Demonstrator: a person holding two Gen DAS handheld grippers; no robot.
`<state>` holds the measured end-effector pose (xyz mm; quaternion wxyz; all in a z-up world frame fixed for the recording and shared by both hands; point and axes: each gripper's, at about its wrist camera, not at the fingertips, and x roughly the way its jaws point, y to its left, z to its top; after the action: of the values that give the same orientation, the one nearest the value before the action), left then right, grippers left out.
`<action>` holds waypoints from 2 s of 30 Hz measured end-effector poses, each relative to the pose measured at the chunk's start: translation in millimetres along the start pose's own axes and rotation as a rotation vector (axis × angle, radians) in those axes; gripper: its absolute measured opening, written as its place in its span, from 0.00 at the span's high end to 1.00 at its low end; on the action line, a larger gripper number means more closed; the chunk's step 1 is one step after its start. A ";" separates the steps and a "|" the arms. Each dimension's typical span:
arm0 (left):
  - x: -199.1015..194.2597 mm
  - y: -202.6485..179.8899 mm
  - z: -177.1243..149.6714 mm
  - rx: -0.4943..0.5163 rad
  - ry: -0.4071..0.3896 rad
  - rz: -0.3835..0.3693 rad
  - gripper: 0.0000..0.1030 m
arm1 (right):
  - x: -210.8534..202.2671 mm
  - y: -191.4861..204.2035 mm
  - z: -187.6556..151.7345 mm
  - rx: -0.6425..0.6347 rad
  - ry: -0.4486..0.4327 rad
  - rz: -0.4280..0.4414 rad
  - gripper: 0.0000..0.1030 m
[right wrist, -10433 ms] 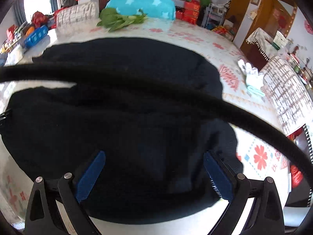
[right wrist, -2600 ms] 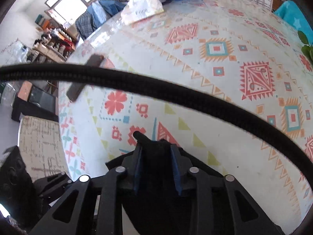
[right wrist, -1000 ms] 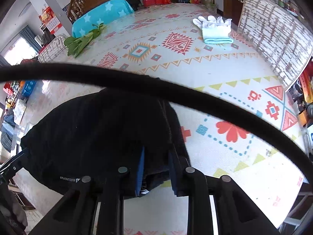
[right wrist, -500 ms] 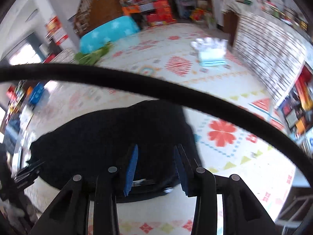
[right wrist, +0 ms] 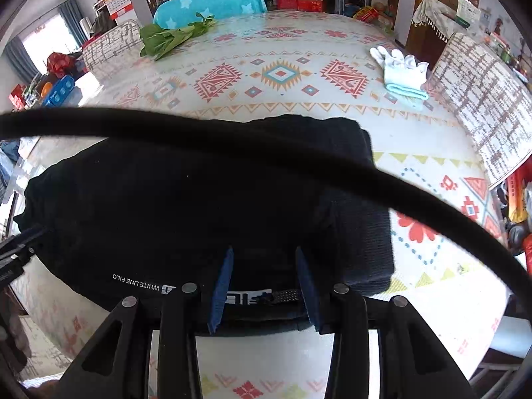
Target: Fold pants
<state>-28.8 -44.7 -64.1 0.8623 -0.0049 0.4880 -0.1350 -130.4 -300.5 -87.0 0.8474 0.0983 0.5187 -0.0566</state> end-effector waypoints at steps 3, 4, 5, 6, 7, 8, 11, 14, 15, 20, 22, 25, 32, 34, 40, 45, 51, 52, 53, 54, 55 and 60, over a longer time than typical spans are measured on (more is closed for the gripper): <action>-8.9 25.1 -8.2 -0.063 -0.003 0.021 0.45 | -9.0 -1.5 -9.1 -0.030 0.004 -0.018 0.57; -10.2 37.3 -13.1 -0.093 0.004 0.039 0.45 | -11.5 -3.0 -13.1 -0.041 0.006 -0.025 0.56; -11.0 45.5 -17.4 -0.115 0.009 0.051 0.45 | -14.0 -4.2 -17.0 -0.046 0.008 -0.027 0.56; -11.8 55.5 -22.7 -0.143 0.013 0.062 0.45 | -16.5 -6.0 -21.1 -0.046 0.013 -0.028 0.56; -12.3 67.5 -29.1 -0.173 0.019 0.076 0.45 | -18.6 -8.9 -26.1 -0.041 0.022 -0.029 0.56; -12.8 74.9 -33.8 -0.193 0.023 0.086 0.45 | -20.6 -11.7 -32.6 -0.031 0.030 -0.026 0.56; -13.7 92.7 -46.9 -0.251 0.026 0.091 0.45 | -19.6 -15.9 -48.6 -0.021 0.057 -0.024 0.55; -8.6 100.3 -50.5 -0.280 0.031 0.082 0.45 | -7.4 -16.2 -52.8 -0.027 0.091 -0.032 0.55; -6.4 101.3 -49.8 -0.284 0.035 0.082 0.45 | -5.0 -15.0 -51.7 -0.025 0.091 -0.034 0.54; -12.8 109.6 -41.4 -0.315 -0.004 0.068 0.45 | -12.8 -8.8 -30.3 -0.022 0.073 -0.014 0.54; -12.7 119.1 -39.7 -0.351 -0.009 0.035 0.45 | -21.6 1.5 -23.4 -0.055 0.055 0.031 0.54; -10.6 129.3 -38.8 -0.407 -0.016 -0.018 0.45 | -33.2 30.1 -0.2 -0.153 0.020 0.132 0.53; -2.8 133.1 -37.2 -0.464 -0.026 -0.088 0.45 | -3.7 141.6 73.8 -0.370 0.050 0.358 0.52; -1.7 134.0 -34.6 -0.488 -0.024 -0.095 0.45 | 5.8 154.5 83.4 -0.364 0.070 0.346 0.52; -33.3 117.1 -7.4 -0.362 -0.133 0.023 0.36 | 3.7 112.7 58.3 -0.297 0.062 0.154 0.52; 2.3 107.8 23.3 -0.328 -0.087 -0.020 0.35 | 17.9 58.8 36.4 -0.189 0.070 -0.029 0.52; 42.5 88.5 28.0 -0.239 -0.019 0.054 0.28 | 35.6 45.9 36.5 -0.105 0.064 -0.006 0.40; 47.6 82.3 29.3 -0.197 -0.020 0.077 0.24 | 39.1 49.5 38.3 -0.111 0.062 -0.015 0.32; 51.5 78.7 29.6 -0.170 -0.020 0.092 0.23 | 41.8 52.6 40.5 -0.117 0.062 -0.029 0.26; 55.1 74.5 30.6 -0.143 -0.024 0.107 0.17 | 44.4 55.6 43.7 -0.119 0.060 -0.041 0.24; 61.4 68.9 32.8 -0.104 -0.024 0.125 0.12 | 47.5 56.3 48.5 -0.105 0.058 -0.046 0.20; 81.1 61.2 51.0 -0.044 -0.023 0.140 0.03 | 65.3 54.9 80.0 -0.054 0.046 -0.052 0.09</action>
<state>67.7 -11.3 -114.2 0.8750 0.0088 0.4799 -0.0634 -20.4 -264.6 -103.8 0.8360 0.0632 0.5415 -0.0621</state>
